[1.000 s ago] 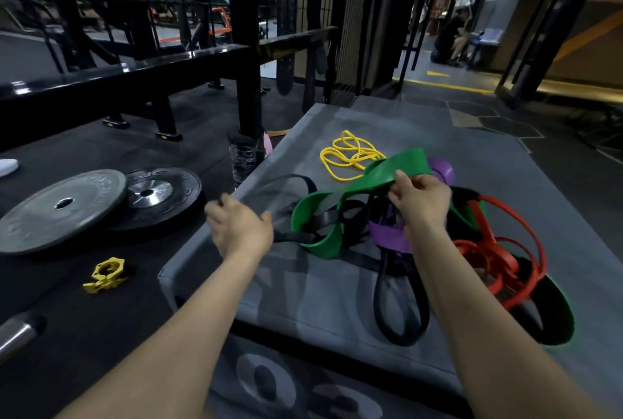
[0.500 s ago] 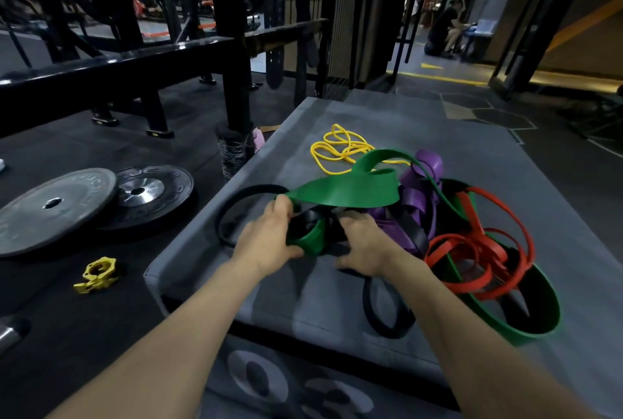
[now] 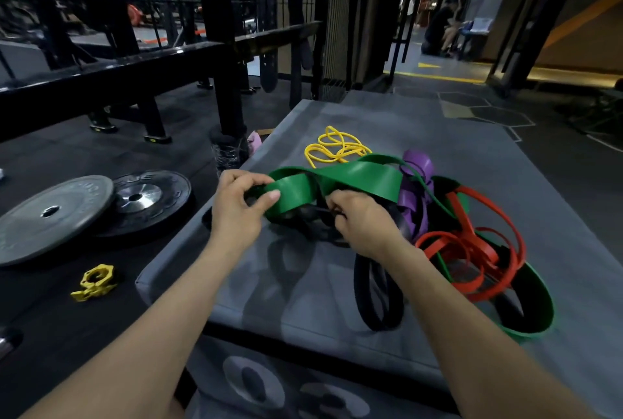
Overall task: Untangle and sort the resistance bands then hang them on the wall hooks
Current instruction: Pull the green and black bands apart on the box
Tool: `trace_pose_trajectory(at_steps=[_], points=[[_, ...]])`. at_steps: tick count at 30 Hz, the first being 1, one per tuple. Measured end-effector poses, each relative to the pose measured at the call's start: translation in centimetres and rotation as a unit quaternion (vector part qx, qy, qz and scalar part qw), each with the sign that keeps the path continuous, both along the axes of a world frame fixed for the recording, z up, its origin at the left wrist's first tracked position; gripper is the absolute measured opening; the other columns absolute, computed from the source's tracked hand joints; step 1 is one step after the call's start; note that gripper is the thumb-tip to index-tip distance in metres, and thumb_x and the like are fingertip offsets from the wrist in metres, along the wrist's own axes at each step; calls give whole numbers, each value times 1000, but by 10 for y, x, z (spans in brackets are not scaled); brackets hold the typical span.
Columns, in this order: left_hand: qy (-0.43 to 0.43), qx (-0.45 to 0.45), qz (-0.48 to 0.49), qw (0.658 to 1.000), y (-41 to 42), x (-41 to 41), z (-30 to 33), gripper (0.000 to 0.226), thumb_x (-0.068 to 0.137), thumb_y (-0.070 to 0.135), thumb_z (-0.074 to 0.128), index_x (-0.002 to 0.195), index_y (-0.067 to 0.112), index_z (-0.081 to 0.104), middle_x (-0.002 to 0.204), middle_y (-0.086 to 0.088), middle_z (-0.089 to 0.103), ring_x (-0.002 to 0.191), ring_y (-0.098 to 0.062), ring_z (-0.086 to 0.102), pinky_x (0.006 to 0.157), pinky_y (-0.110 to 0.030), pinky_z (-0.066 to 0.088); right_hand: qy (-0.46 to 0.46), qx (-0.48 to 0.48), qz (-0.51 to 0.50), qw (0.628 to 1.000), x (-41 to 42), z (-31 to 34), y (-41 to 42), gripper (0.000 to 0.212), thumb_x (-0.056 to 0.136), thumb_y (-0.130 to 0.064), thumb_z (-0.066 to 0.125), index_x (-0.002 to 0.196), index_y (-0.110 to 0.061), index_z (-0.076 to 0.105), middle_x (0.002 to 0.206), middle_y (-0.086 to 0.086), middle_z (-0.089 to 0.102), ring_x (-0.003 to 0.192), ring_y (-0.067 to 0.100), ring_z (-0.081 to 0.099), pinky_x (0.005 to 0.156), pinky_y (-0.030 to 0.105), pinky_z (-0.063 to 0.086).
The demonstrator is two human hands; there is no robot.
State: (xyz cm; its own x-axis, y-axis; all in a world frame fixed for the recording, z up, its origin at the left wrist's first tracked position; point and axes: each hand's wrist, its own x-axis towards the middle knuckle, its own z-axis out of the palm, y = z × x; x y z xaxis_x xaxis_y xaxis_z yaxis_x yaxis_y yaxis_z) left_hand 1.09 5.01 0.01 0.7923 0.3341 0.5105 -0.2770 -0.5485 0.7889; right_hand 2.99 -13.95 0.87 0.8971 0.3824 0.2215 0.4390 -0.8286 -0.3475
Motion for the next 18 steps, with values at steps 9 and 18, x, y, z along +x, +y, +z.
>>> trace_pose_trajectory(at_steps=[9, 18], points=[[88, -178, -121, 973, -15, 5, 0, 28, 79, -1, 67, 75, 27, 60, 98, -6, 54, 81, -6, 52, 80, -18, 41, 25, 5, -39, 999, -4, 13, -24, 28, 83, -12, 57, 107, -20, 66, 111, 10, 67, 107, 33, 59, 88, 39, 50], [132, 85, -23, 987, 5, -2, -14, 23, 77, 11, 69, 74, 27, 53, 96, -1, 52, 100, -30, 54, 94, -43, 43, -85, 66, -141, 984, -23, 28, -32, 40, 75, -34, 73, 107, -15, 56, 104, 5, 64, 100, 28, 60, 78, 37, 47]])
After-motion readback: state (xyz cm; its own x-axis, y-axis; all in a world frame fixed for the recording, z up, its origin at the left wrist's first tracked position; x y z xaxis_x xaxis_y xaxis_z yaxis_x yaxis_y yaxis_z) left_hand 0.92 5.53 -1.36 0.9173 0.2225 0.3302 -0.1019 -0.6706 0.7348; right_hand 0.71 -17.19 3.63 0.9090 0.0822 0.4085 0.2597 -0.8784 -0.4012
